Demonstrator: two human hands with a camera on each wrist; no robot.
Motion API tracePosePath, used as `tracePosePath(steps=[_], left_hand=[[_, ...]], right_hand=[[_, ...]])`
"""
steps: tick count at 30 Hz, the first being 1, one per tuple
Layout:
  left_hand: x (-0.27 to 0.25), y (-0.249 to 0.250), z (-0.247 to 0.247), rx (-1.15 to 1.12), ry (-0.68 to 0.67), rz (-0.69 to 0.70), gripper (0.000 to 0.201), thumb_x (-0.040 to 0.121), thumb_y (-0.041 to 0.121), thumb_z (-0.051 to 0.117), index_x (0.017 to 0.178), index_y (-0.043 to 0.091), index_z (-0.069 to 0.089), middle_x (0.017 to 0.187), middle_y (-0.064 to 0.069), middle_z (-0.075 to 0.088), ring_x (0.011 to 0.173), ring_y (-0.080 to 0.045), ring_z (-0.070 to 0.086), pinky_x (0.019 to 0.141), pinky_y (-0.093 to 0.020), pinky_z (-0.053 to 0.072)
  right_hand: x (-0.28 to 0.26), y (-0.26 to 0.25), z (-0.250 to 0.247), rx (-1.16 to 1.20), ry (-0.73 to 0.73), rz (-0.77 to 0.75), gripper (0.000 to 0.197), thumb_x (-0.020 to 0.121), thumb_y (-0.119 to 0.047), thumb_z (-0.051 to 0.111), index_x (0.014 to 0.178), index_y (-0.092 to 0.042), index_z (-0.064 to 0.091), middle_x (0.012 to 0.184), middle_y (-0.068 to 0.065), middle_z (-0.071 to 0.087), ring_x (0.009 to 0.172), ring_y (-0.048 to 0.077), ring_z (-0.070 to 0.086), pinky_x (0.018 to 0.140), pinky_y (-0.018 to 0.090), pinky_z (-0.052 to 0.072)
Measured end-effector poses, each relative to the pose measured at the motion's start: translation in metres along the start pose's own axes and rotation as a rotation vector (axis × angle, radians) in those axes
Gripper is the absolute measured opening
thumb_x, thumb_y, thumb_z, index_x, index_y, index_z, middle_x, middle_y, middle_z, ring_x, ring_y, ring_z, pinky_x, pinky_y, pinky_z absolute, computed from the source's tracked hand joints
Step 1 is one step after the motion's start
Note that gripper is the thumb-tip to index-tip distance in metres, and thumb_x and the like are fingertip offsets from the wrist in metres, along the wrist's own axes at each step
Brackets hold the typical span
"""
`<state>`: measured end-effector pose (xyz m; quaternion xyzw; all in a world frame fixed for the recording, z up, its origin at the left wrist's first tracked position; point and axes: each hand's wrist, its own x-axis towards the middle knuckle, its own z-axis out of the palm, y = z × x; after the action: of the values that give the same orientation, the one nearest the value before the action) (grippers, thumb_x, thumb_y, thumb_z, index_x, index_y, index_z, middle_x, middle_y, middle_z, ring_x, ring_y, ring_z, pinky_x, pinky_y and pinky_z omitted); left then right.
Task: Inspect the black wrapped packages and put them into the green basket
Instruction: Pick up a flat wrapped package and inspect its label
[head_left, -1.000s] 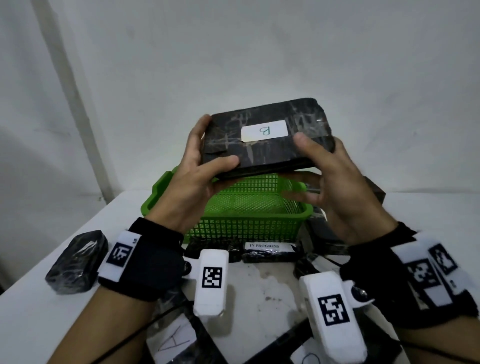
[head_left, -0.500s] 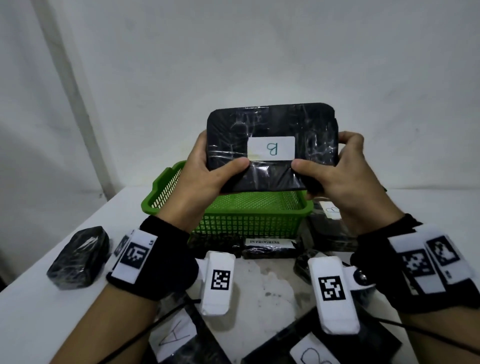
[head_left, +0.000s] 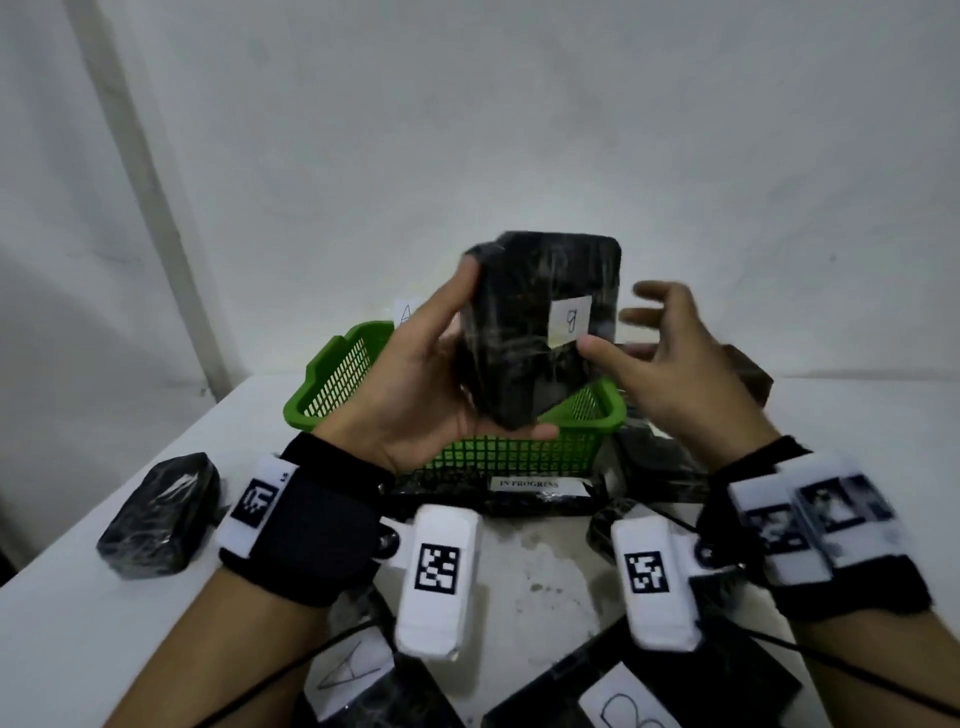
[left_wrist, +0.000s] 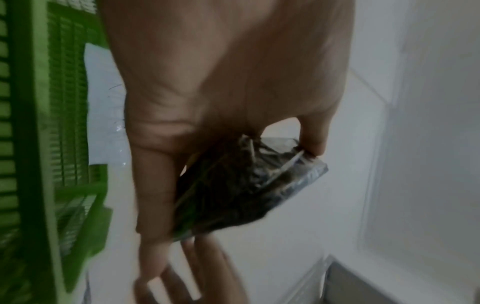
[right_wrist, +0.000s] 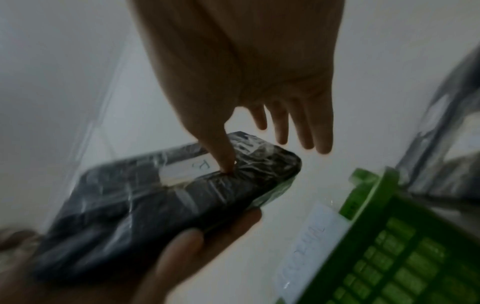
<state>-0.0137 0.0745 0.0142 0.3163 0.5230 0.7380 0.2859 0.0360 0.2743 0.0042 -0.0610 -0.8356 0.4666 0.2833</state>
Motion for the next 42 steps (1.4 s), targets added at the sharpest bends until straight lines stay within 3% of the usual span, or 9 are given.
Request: tracePosePath(steps=[2, 4, 9, 18, 24, 27, 31, 36, 42], left_hand=[[0.005, -0.005, 0.007, 0.142, 0.059, 0.076, 0.059, 0.091, 0.055, 0.044, 0.142, 0.026, 0.051, 0.138, -0.006, 0.061, 0.127, -0.025, 0.058, 0.101, -0.058, 0.049], [0.009, -0.009, 0.013, 0.22, 0.117, 0.126, 0.06, 0.09, 0.052, 0.046, 0.146, 0.031, 0.043, 0.14, -0.003, 0.059, 0.124, -0.015, 0.058, 0.099, -0.05, 0.052], [0.007, -0.006, 0.018, 0.247, 0.132, 0.102, 0.062, 0.09, 0.071, 0.029, 0.127, 0.03, 0.058, 0.135, 0.001, 0.062, 0.116, -0.017, 0.065, 0.087, -0.045, 0.054], [0.004, -0.001, 0.018, 0.295, 0.185, 0.148, 0.06, 0.089, 0.062, 0.044, 0.138, 0.028, 0.049, 0.137, 0.003, 0.058, 0.112, -0.031, 0.067, 0.086, -0.055, 0.058], [0.005, 0.001, 0.017, 0.26, 0.232, 0.16, 0.052, 0.093, 0.055, 0.049, 0.135, 0.025, 0.049, 0.127, 0.002, 0.063, 0.101, -0.026, 0.072, 0.086, -0.053, 0.058], [0.004, 0.003, 0.012, 0.163, 0.215, 0.176, 0.053, 0.086, 0.038, 0.058, 0.135, 0.025, 0.044, 0.127, 0.0, 0.062, 0.103, -0.027, 0.068, 0.087, -0.056, 0.057], [0.009, -0.003, 0.011, 0.202, 0.118, 0.237, 0.077, 0.074, 0.027, 0.07, 0.142, 0.03, 0.034, 0.146, 0.005, 0.042, 0.122, -0.024, 0.059, 0.09, -0.051, 0.056], [0.01, -0.011, 0.009, 0.418, -0.048, 0.263, 0.088, 0.074, 0.02, 0.069, 0.15, 0.032, 0.026, 0.151, 0.02, 0.036, 0.13, -0.024, 0.055, 0.098, -0.045, 0.053], [0.004, -0.006, 0.002, 0.458, -0.095, 0.273, 0.089, 0.073, 0.02, 0.07, 0.151, 0.028, 0.027, 0.156, 0.013, 0.033, 0.135, -0.024, 0.049, 0.102, -0.043, 0.05]], right_hand=[[-0.003, -0.004, 0.0, -0.095, 0.052, -0.16, 0.083, 0.081, -0.039, 0.081, 0.146, -0.031, 0.031, 0.15, 0.003, 0.047, 0.131, 0.021, 0.052, 0.105, 0.046, 0.048], [-0.006, -0.009, -0.001, 0.09, -0.183, -0.274, 0.091, 0.083, -0.031, 0.08, 0.153, -0.039, 0.023, 0.16, -0.006, 0.036, 0.142, 0.014, 0.042, 0.113, 0.045, 0.043], [-0.011, -0.014, -0.001, 0.159, -0.434, -0.344, 0.11, 0.083, -0.039, 0.077, 0.159, -0.044, -0.002, 0.153, -0.039, 0.022, 0.133, -0.025, 0.03, 0.112, 0.017, 0.036], [-0.023, -0.026, 0.007, 0.072, -0.161, -0.386, 0.099, 0.067, -0.034, 0.068, 0.153, -0.046, 0.021, 0.14, -0.014, 0.059, 0.124, -0.007, 0.056, 0.093, 0.038, 0.059], [-0.022, -0.02, 0.009, 0.066, -0.236, -0.411, 0.104, 0.075, -0.027, 0.074, 0.157, -0.044, 0.013, 0.151, -0.013, 0.049, 0.131, 0.003, 0.054, 0.101, 0.041, 0.055], [-0.018, -0.019, 0.001, 0.273, -0.397, -0.304, 0.095, 0.081, -0.048, 0.071, 0.155, -0.052, 0.012, 0.162, -0.017, 0.032, 0.147, 0.002, 0.034, 0.119, 0.046, 0.034], [-0.012, -0.025, -0.004, 0.431, -0.391, 0.002, 0.095, 0.069, -0.079, 0.055, 0.152, -0.059, 0.013, 0.158, -0.011, 0.042, 0.138, 0.018, 0.05, 0.11, 0.056, 0.041], [-0.013, -0.026, -0.008, 0.519, -0.419, 0.053, 0.07, 0.083, -0.054, 0.066, 0.146, -0.04, 0.04, 0.118, -0.005, 0.074, 0.105, 0.015, 0.073, 0.079, 0.036, 0.057], [-0.011, -0.022, -0.007, 0.61, -0.387, 0.055, 0.065, 0.08, -0.046, 0.061, 0.141, -0.029, 0.048, 0.105, -0.002, 0.077, 0.095, 0.017, 0.074, 0.076, 0.038, 0.057]])
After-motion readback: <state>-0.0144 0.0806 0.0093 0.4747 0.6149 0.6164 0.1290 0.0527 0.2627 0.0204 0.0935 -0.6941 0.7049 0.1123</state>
